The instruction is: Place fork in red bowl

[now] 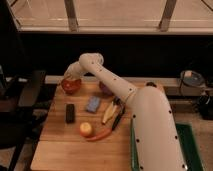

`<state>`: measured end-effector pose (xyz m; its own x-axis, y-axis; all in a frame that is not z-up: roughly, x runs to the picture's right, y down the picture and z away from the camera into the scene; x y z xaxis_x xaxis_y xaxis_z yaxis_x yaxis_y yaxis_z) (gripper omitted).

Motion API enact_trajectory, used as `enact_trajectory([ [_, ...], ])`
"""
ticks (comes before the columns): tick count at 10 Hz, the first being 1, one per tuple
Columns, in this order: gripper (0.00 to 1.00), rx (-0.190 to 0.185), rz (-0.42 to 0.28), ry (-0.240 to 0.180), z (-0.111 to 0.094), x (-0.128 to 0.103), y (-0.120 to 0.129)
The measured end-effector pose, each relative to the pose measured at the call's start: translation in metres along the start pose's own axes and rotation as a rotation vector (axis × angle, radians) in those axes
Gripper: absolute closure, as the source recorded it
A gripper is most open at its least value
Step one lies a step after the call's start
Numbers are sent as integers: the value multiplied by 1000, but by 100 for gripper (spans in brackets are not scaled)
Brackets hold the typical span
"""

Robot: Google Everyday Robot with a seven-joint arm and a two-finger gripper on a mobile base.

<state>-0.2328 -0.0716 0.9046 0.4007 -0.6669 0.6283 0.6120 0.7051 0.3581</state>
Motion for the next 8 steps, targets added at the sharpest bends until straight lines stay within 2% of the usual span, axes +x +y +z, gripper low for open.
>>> enact_trajectory([
  [5, 27, -6, 41, -15, 8, 2, 9],
  [6, 22, -4, 45, -14, 7, 4, 9],
  [8, 21, -1, 50, -12, 5, 6, 10],
])
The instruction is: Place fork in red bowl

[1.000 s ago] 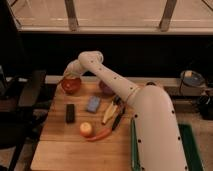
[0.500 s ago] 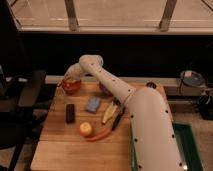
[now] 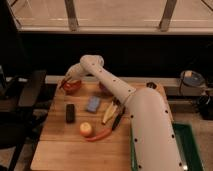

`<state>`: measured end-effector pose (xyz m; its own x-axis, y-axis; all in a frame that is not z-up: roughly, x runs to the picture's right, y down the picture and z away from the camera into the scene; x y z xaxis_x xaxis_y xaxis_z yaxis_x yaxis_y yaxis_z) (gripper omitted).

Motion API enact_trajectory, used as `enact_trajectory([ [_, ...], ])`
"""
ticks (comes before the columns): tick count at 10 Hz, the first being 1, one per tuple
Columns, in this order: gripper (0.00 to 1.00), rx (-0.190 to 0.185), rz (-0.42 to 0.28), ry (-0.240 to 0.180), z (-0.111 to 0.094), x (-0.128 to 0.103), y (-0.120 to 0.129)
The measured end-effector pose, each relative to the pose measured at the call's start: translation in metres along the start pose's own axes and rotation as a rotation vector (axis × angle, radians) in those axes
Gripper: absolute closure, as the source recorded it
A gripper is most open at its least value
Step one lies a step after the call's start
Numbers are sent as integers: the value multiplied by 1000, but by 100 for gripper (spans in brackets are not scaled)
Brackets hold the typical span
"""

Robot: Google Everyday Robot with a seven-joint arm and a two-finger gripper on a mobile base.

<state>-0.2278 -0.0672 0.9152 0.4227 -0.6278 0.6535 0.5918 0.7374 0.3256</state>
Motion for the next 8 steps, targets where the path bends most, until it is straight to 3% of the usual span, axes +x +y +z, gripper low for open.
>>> enact_trajectory([
  [3, 21, 13, -11, 9, -8, -2, -4],
  [8, 21, 69, -52, 85, -60, -7, -24],
])
